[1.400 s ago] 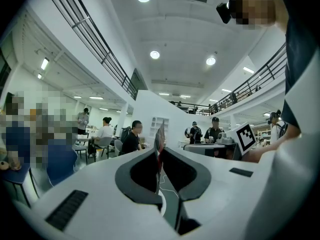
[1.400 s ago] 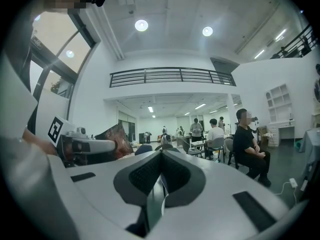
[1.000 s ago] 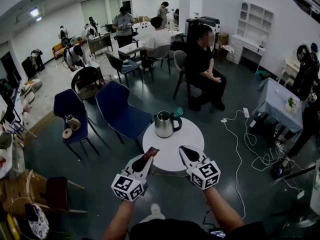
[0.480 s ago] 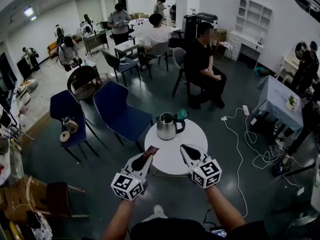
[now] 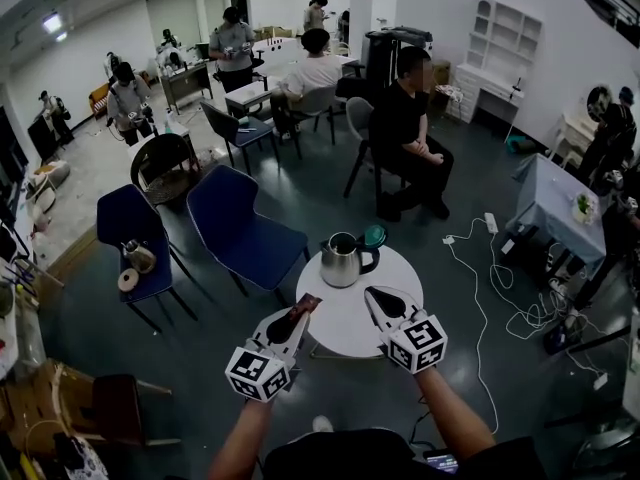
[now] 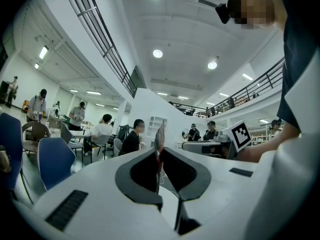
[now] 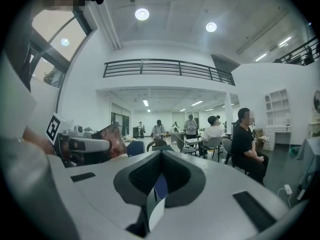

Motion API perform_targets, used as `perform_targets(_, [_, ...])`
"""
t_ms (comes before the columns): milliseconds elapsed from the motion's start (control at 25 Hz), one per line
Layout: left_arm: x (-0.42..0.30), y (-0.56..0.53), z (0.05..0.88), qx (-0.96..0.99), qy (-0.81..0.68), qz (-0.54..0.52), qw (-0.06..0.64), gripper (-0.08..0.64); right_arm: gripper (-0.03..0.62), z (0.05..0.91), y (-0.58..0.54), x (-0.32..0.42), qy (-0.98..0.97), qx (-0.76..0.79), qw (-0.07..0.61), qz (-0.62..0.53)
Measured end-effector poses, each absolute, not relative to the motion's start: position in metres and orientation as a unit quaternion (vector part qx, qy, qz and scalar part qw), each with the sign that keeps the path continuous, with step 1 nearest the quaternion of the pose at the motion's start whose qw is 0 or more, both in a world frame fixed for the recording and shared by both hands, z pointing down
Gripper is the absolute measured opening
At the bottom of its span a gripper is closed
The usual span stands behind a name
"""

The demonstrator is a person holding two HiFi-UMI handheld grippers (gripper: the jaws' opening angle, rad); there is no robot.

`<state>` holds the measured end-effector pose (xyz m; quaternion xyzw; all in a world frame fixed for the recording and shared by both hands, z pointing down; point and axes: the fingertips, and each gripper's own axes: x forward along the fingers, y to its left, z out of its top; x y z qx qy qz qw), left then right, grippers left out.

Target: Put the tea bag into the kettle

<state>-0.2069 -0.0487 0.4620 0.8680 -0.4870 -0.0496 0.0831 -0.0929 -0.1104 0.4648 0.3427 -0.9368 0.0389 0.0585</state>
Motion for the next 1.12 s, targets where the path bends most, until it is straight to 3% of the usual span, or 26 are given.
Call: perform_targets(1120, [-0.217,-0.107,0.484,0.877,-0.468,-0.055,0.099,0.038,0.015,0.473,-0.163,-0.092,-0.924,0.374,0.065,0.034])
